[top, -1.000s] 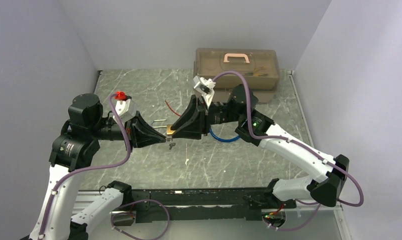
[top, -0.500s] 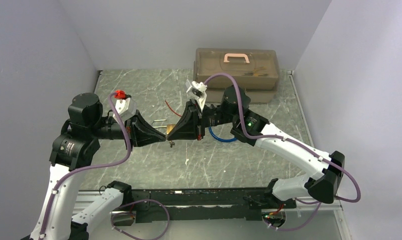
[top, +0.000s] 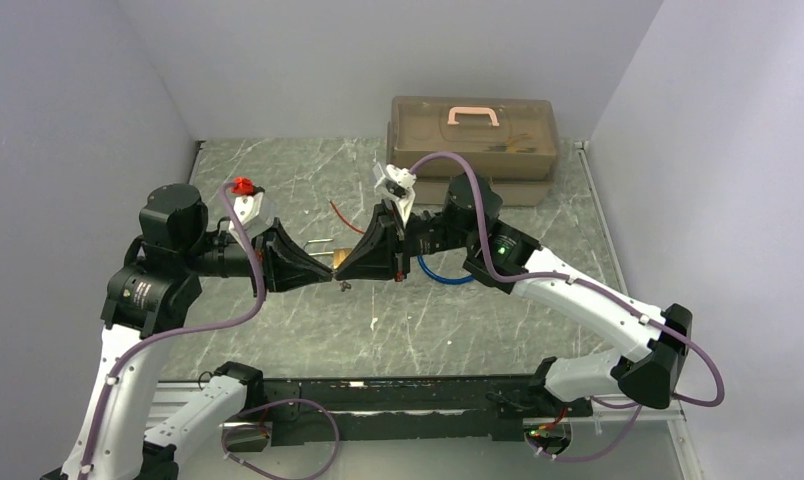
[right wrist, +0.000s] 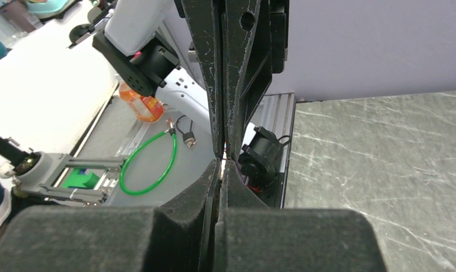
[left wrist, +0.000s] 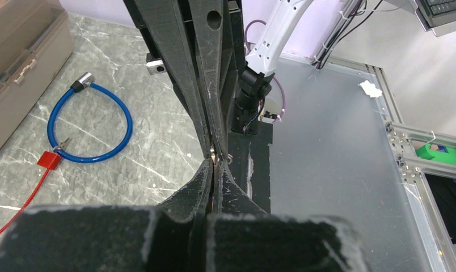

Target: Unlock with the key

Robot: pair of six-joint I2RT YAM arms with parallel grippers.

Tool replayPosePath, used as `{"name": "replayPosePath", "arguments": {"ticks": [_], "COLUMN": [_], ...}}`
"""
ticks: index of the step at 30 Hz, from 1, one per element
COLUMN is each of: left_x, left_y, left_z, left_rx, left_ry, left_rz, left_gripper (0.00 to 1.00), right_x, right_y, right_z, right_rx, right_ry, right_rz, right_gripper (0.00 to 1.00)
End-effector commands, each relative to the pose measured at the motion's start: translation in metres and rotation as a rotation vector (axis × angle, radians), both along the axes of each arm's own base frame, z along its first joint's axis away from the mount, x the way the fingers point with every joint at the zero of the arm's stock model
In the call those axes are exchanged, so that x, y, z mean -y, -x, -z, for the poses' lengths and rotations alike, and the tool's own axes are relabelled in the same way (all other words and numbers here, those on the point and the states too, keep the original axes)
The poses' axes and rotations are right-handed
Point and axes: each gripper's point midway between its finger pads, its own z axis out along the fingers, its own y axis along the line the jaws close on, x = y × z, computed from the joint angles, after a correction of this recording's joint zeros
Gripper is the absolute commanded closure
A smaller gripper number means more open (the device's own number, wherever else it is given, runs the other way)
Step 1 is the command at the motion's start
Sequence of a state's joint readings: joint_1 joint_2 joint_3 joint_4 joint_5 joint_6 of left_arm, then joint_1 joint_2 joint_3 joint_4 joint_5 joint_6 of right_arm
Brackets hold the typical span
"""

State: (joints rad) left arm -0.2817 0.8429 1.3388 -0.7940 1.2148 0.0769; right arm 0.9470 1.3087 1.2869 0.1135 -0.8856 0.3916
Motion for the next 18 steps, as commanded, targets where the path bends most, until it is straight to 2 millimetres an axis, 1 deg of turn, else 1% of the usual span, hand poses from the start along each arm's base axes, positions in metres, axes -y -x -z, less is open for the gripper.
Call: {"name": "replayPosePath", "arguments": {"ticks": [1, 3, 4, 5, 6, 7, 8, 9, 10, 12, 14, 16, 18], "left_x": [0.0, 0.0, 0.0, 0.0, 0.0, 0.0, 0.0, 0.0, -0.001, -0.001, -0.001, -0.002, -0.004], "left_y": [0.003, 0.002, 0.001, 0.0, -0.001, -0.003, -0.005, -0.008, -0.011, -0.016, -0.023, -0.034, -0.053], "left_z": [-0.015, -0.015, -0.015, -0.015, -0.015, -0.016, -0.017, -0.018, -0.018, -0.02, -0.02, -0.017, -0.01], "left_rx": [0.062, 0.064, 0.064, 0.063, 0.06, 0.055, 0.053, 0.049, 0.048, 0.044, 0.039, 0.036, 0.023], "left_ry": [0.03, 0.028, 0.026, 0.025, 0.024, 0.022, 0.02, 0.016, 0.012, 0.005, -0.006, -0.031, -0.077], "left_rz": [0.023, 0.019, 0.015, 0.008, 0.0, -0.008, -0.017, -0.034, -0.046, -0.06, -0.083, -0.123, -0.185], "left_gripper": [1.0, 1.0, 0.95, 0.8, 0.72, 0.68, 0.61, 0.47, 0.37, 0.26, 0.03, 0.0, 0.01], "right_x": [0.009, 0.012, 0.013, 0.015, 0.017, 0.018, 0.02, 0.022, 0.024, 0.026, 0.031, 0.039, 0.052], "right_y": [0.004, 0.006, 0.007, 0.008, 0.011, 0.012, 0.013, 0.013, 0.012, 0.007, -0.004, -0.02, -0.042], "right_z": [0.0, -0.005, -0.007, -0.009, -0.01, -0.01, -0.01, -0.009, -0.009, -0.006, 0.0, 0.017, 0.032], "right_rx": [0.024, 0.038, 0.045, 0.049, 0.056, 0.059, 0.061, 0.061, 0.06, 0.042, 0.015, -0.029, -0.07], "right_ry": [-0.001, -0.027, -0.036, -0.041, -0.041, -0.038, -0.035, -0.029, -0.025, -0.01, 0.015, 0.075, 0.111], "right_rz": [0.042, 0.049, 0.049, 0.045, 0.037, 0.034, 0.032, 0.036, 0.046, 0.071, 0.118, 0.193, 0.306], "right_gripper": [1.0, 1.0, 1.0, 1.0, 1.0, 1.0, 1.0, 1.0, 1.0, 1.0, 1.0, 1.0, 1.0]}}
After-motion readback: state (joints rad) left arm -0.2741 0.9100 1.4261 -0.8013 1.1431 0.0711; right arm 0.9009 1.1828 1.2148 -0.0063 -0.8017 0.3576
